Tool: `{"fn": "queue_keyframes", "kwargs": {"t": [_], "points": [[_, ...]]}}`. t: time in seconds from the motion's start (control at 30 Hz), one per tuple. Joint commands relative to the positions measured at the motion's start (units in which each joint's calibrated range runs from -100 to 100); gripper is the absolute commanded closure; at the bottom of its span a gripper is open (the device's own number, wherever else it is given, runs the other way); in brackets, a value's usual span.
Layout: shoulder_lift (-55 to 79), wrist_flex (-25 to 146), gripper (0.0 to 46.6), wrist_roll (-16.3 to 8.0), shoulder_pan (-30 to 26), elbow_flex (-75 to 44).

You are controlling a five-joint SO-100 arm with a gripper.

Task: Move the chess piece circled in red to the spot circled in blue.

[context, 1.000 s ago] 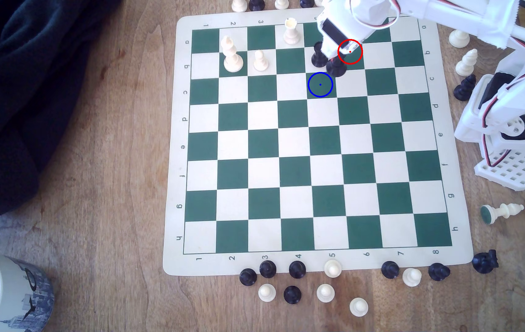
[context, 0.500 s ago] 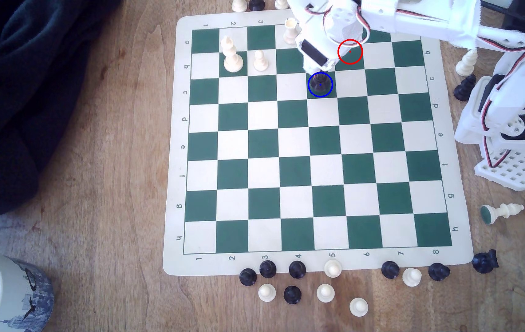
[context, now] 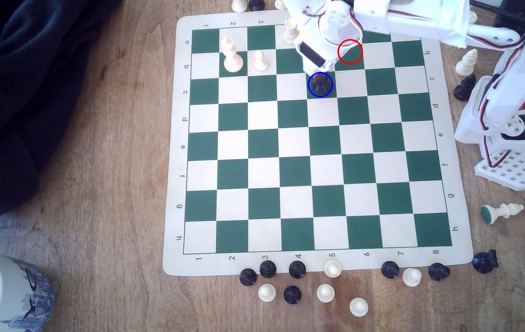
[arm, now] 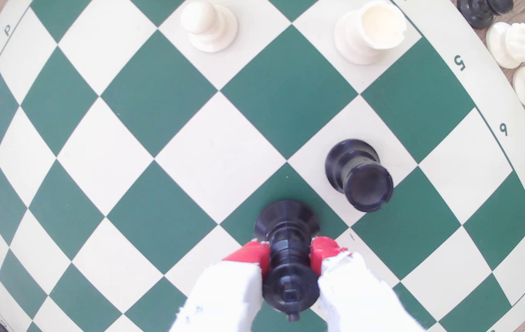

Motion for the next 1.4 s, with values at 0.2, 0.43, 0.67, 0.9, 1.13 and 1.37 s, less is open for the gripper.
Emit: {"fn": "queue_keyframes", "kwargs": {"t": [0.2, 0.43, 0.67, 0.9, 1.13, 1.37], "points": [[-0.2, -1.0, 45.7, 0.2, 0.4, -4.2], [0.4, -1.0, 45.1, 0.0, 0.1, -4.1], [-0.5, -0.9, 38.6, 0.0, 0.5, -4.1], [-4.1, 3.0, 32.3, 0.2, 0.5, -4.0], [-12.0, 8.6, 29.6, 0.4, 0.2, -0.7], [-27.4, 7.1, 29.9, 1.2, -5.0, 15.5]]}}
